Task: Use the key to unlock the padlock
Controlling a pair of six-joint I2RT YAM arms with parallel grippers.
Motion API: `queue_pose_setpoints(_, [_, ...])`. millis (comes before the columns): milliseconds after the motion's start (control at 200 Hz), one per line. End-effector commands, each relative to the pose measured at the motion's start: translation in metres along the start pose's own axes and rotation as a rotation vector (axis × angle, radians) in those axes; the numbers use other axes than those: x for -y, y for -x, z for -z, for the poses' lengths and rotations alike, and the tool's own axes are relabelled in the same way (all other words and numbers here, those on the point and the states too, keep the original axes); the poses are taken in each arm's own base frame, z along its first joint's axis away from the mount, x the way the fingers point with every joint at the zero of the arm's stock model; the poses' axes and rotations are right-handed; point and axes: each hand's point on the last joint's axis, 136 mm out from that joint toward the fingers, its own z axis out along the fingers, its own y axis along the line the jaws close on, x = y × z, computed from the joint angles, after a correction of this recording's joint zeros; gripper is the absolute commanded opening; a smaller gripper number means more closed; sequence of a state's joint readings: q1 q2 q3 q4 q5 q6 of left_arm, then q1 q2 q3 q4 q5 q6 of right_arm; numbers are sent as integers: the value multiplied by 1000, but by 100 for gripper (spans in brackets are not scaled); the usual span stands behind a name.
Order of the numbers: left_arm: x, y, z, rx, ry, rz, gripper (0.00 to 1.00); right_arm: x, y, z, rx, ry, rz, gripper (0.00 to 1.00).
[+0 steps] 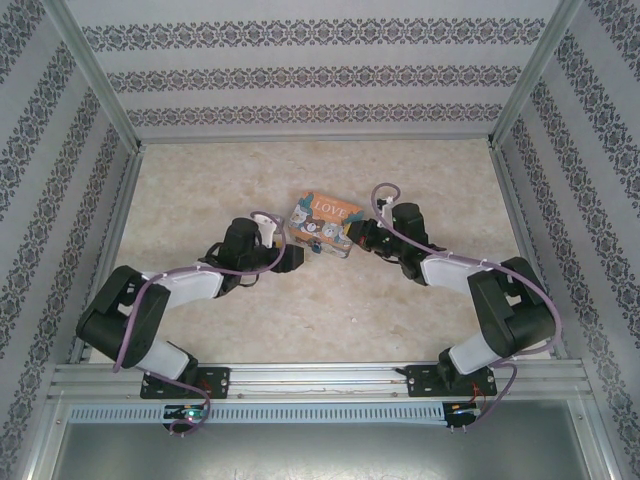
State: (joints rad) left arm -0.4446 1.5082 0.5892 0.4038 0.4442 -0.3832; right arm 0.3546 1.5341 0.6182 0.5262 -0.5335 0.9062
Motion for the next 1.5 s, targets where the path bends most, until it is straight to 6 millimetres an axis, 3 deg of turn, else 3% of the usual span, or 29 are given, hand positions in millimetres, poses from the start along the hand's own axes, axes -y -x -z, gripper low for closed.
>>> queue_pose_setpoints(0, [7, 20, -3, 54, -33, -50, 72, -2, 8, -1, 8, 24, 31, 0])
queue_pose_setpoints(385, [3, 12, -15, 7, -39, -57, 70, 15, -3, -15, -55, 9, 18, 0])
queue_pose_setpoints(700, [-2, 8, -28, -19, -42, -61, 67, 13, -11, -26, -74, 8, 19, 0])
queue_pose_setpoints(849, [-5, 7, -35, -30, -40, -57, 63, 3, -9, -25, -72, 28, 28, 0])
queue_pose_setpoints(1104, [-10, 10, -47, -33, -32, -49, 61, -20, 12, -7, -6, 38, 74, 0])
queue_pose_setpoints(1494, [-16, 5, -65, -37, -40, -31, 61, -30, 17, -32, -49, 59, 79, 0])
